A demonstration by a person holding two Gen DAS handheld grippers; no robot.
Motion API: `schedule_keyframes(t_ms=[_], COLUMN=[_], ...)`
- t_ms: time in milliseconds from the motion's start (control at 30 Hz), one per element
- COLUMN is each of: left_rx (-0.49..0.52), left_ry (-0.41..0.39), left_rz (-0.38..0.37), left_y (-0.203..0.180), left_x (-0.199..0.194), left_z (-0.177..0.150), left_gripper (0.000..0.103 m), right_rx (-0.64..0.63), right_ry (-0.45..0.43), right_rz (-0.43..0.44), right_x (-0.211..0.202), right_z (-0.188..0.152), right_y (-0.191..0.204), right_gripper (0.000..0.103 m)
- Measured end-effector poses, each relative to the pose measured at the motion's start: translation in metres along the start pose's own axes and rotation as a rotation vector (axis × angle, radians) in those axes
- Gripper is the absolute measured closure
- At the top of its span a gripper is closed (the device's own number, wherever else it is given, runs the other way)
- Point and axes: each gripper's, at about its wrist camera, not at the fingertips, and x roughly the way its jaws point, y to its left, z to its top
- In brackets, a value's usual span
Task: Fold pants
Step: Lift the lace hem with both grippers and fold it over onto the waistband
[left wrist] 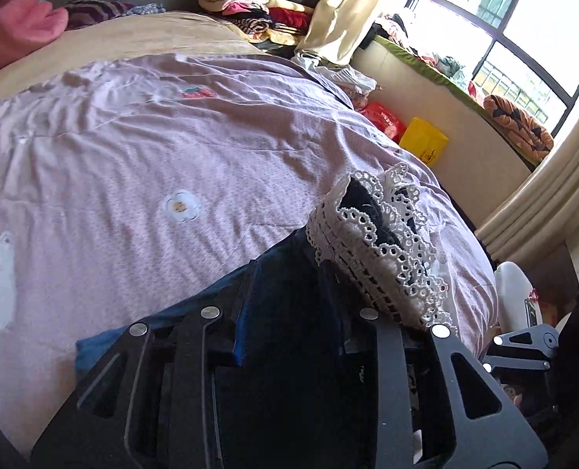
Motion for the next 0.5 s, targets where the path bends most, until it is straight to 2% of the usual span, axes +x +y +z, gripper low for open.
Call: schedule_keyframes(t_ms=[100,200,333,500], left_rx=[-0.050,-0.094,-0.161,-0.223], left_ry=[-0.012,-0.017,-0.004,-0.010], left_rz=[0.001,0.047,0.094,0.068], left_y=[0.020,0.044,0.075,0.093], left_x=[-0.025,-0.046,-0.061,-0.076], left_z=[-0.015,-0.032,-0.047,-0.062], left_gripper=[0.078,0.071,0.061,0.055], right_rx=[-0.033,-0.083,-0.168,-0.205], right_ry=[0.020,0.041,0.094,0.119], right_rz=[0.030,0.038,-0.023,-0.107], right_x=[0.015,0.032,0.063,0.090], right_z=[0.001,0.002,-0.005,-0.022], right_y=[0.025,0.050,0.076,0.090], right_gripper=[0.088,0.088,0.088,0.088])
